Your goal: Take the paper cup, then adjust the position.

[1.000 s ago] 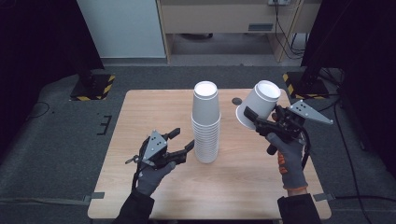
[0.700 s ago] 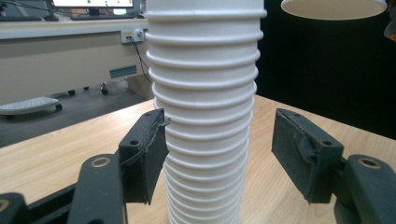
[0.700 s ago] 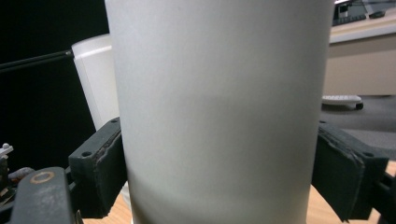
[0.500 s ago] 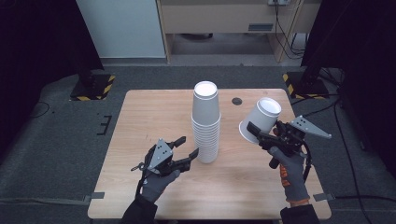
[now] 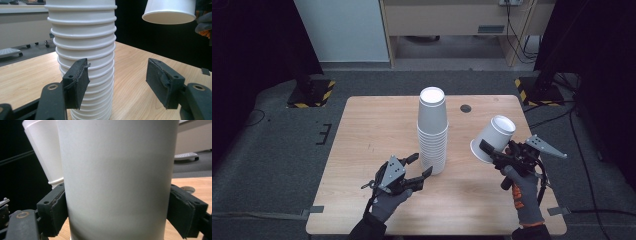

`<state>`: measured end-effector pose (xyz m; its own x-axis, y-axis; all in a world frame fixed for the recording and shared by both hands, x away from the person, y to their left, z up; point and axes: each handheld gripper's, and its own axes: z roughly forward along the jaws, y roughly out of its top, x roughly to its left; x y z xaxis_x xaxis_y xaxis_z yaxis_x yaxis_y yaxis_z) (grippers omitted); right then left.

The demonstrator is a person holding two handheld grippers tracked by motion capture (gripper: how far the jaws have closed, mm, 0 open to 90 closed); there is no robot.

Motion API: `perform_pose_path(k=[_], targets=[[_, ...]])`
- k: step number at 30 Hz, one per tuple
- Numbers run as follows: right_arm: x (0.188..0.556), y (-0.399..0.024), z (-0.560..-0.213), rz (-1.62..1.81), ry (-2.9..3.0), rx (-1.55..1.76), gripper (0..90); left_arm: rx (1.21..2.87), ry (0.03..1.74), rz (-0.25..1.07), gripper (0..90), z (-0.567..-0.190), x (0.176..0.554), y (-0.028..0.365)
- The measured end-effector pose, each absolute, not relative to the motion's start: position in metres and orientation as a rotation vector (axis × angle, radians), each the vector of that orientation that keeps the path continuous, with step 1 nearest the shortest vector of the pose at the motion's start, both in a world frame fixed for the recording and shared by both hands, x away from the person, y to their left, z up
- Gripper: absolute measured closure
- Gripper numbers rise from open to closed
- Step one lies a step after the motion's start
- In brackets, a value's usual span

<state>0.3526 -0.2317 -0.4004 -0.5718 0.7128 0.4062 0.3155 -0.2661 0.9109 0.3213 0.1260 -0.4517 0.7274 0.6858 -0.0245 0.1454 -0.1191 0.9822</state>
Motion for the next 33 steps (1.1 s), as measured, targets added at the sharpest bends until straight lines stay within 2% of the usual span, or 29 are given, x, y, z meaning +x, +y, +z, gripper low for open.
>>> perform_pose_path(k=[14, 33], targets=[[0.350, -0.233, -0.419, 2.009, 1.607, 1.376, 15.1, 1.625, 0.672, 0.557, 33.0, -0.456, 0.318, 0.124], [0.346, -0.227, -0.427, 2.174, 1.497, 1.496, 15.2, 1.583, 0.631, 0.583, 34.1, -0.458, 0.309, 0.120]])
